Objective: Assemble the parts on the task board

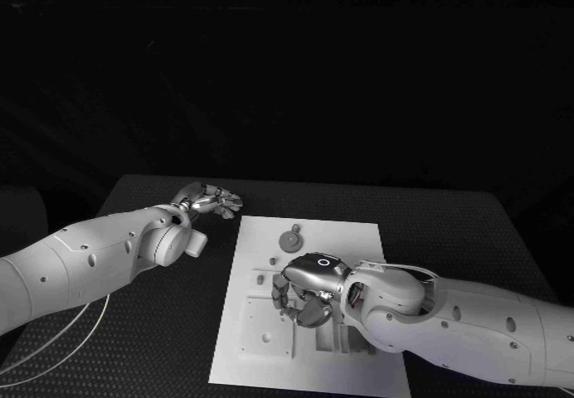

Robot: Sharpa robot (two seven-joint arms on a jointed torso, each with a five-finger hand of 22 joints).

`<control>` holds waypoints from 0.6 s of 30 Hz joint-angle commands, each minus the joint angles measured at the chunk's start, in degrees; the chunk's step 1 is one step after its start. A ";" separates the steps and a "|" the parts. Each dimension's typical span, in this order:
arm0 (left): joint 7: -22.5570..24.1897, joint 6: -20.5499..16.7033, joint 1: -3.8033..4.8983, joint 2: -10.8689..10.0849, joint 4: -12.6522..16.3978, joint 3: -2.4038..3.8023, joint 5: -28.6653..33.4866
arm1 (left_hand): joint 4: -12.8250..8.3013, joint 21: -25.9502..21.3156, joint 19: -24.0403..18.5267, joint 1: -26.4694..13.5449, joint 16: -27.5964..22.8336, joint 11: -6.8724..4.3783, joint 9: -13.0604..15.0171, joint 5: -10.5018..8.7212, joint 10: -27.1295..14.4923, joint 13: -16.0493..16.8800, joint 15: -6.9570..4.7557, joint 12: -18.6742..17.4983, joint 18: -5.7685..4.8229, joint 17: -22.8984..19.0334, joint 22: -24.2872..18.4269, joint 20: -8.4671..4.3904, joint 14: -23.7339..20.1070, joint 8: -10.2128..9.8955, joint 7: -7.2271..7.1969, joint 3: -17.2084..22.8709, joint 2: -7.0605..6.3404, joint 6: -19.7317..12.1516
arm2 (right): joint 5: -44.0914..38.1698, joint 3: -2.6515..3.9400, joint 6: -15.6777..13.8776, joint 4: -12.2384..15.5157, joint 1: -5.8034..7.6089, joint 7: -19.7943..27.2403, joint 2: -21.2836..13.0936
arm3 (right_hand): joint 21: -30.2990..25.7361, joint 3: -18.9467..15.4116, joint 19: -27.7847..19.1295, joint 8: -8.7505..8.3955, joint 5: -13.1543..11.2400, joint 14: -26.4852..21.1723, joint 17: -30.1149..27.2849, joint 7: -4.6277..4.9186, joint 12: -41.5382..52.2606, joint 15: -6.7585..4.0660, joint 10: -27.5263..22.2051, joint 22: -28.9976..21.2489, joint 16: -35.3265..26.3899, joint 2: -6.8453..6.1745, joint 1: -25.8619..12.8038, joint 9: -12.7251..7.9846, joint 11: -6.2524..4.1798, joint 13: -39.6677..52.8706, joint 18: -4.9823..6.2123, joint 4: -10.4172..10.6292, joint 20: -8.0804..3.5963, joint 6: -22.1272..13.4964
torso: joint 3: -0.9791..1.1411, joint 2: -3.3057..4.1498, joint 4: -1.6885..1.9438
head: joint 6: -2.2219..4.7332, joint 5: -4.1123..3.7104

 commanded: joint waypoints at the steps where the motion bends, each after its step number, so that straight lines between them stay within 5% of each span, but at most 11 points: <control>1: 0.88 1.26 -0.32 0.58 -0.56 0.02 -0.10 | 0.03 -0.25 0.27 -0.18 -0.25 -0.17 -0.07 0.02 -0.31 -0.05 -0.04 -0.18 0.13 0.11 0.07 -0.06 0.37 0.21 -0.14 -0.23 -0.03 -0.35 | -3.39 -0.14 0.08 -0.45 -0.49 0.56 0.53 | -0.24 -0.17 -0.01 0.06 0.37 -0.30 0.08 0.38 -0.30 -0.13 6.68 0.63 -0.31 0.37 -0.04 0.10 -0.71 0.06 1.70 -0.35 -0.21 -0.01 | -0.06 -1.03 -0.14 | -0.27 0.31; 18: 0.96 2.32 -1.74 2.04 -2.16 0.00 -0.10 | 0.08 -0.35 0.22 -0.23 -0.34 -0.15 -0.11 0.03 -0.36 -0.07 -0.02 -0.20 0.06 0.22 0.07 -0.05 0.33 0.20 -0.11 -0.25 0.11 -0.45 | -8.85 -1.00 0.06 -3.59 -2.90 -0.43 2.39 | -0.24 -0.23 0.04 0.05 0.35 -0.22 0.14 0.35 -0.36 -0.15 6.77 0.63 -0.34 0.34 -0.02 0.18 -0.73 0.13 1.70 -0.53 -0.23 0.06 | -0.28 -3.51 -0.41 | -2.00 1.55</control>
